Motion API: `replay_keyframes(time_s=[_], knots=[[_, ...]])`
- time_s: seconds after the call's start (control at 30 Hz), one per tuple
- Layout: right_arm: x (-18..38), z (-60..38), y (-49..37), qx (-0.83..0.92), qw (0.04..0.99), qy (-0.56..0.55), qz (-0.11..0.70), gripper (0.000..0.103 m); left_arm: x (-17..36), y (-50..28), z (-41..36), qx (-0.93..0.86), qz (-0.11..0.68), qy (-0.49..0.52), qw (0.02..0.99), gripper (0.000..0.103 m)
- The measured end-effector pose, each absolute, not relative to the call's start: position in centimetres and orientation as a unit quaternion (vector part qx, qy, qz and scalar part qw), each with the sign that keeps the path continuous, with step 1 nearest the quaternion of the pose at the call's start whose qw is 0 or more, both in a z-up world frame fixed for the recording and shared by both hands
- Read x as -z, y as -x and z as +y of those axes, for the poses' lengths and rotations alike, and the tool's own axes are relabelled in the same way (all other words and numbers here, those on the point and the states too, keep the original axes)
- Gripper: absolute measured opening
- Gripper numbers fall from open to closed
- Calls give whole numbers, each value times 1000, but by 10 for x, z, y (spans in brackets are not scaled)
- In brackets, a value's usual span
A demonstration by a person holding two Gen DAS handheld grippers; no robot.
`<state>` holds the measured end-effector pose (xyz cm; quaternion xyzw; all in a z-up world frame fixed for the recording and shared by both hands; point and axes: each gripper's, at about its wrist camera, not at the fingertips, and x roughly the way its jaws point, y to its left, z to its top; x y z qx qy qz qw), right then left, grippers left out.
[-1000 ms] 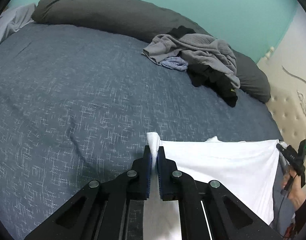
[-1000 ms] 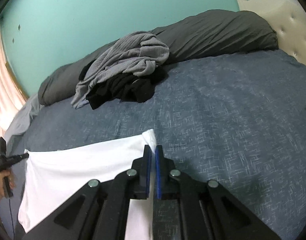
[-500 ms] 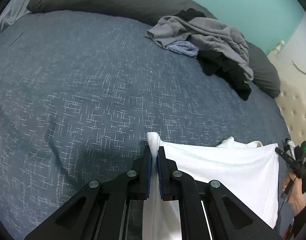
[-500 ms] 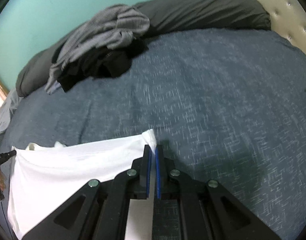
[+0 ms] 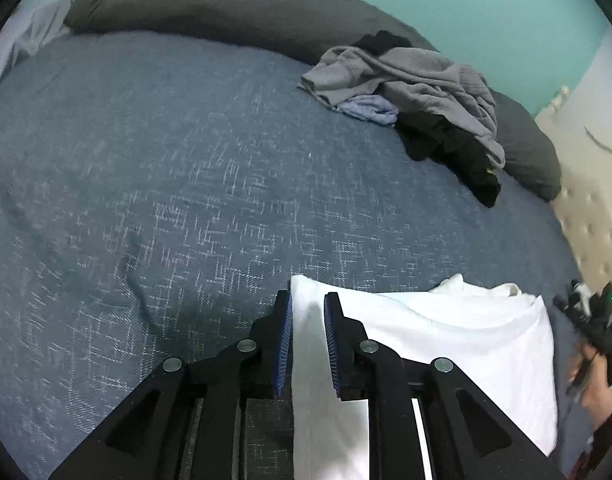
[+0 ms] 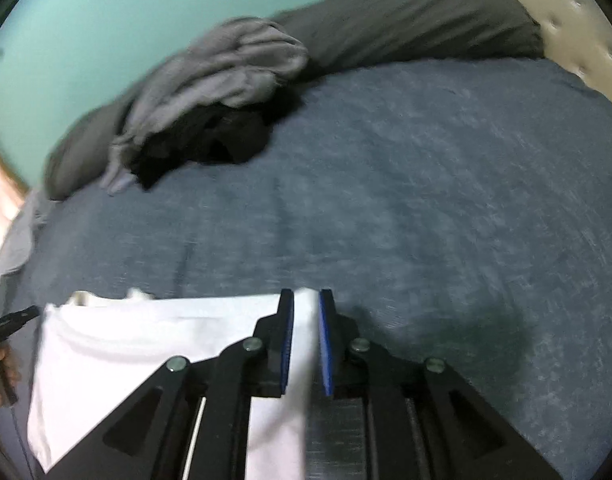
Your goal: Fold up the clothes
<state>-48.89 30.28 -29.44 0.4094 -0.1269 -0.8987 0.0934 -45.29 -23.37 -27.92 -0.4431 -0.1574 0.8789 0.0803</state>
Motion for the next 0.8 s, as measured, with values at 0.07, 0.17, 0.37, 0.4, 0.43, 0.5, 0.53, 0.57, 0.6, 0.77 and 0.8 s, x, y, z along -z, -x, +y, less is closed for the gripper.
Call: replay_keyframes(time_s=[0.07,0.17,0.37,0.4,0.43,0.5,0.53,0.57,0.6,0.77,0.8], knots=[[295,289,490,895,115,-417,-110,18,281,453,-225,-878,-143,449,88,18],[298,258,492,889,135,-434,-62,18,285,455,-211,-875,-118,460,95,17],[316,214,491,867,144,-477,18,19,295,448,-193,-873,-69,472,101,13],[321,209,489,862,142,-486,31,19,296,445,-193,-874,-64,471,101,13],[323,206,487,859,139,-491,39,19,296,444,-194,-874,-64,470,102,13],[319,206,480,867,129,-480,30,19,293,439,-197,-878,-69,463,100,13],[313,206,479,874,134,-466,12,19,291,436,-199,-881,-73,457,97,13],[306,204,478,879,144,-454,-8,19,288,432,-201,-884,-77,451,94,13],[300,199,479,881,155,-447,-21,19,283,427,-205,-889,-83,442,91,13],[292,135,496,867,197,-457,12,19,266,401,-219,-901,-121,409,78,13],[296,123,499,862,199,-466,22,19,262,391,-220,-903,-131,401,79,13]])
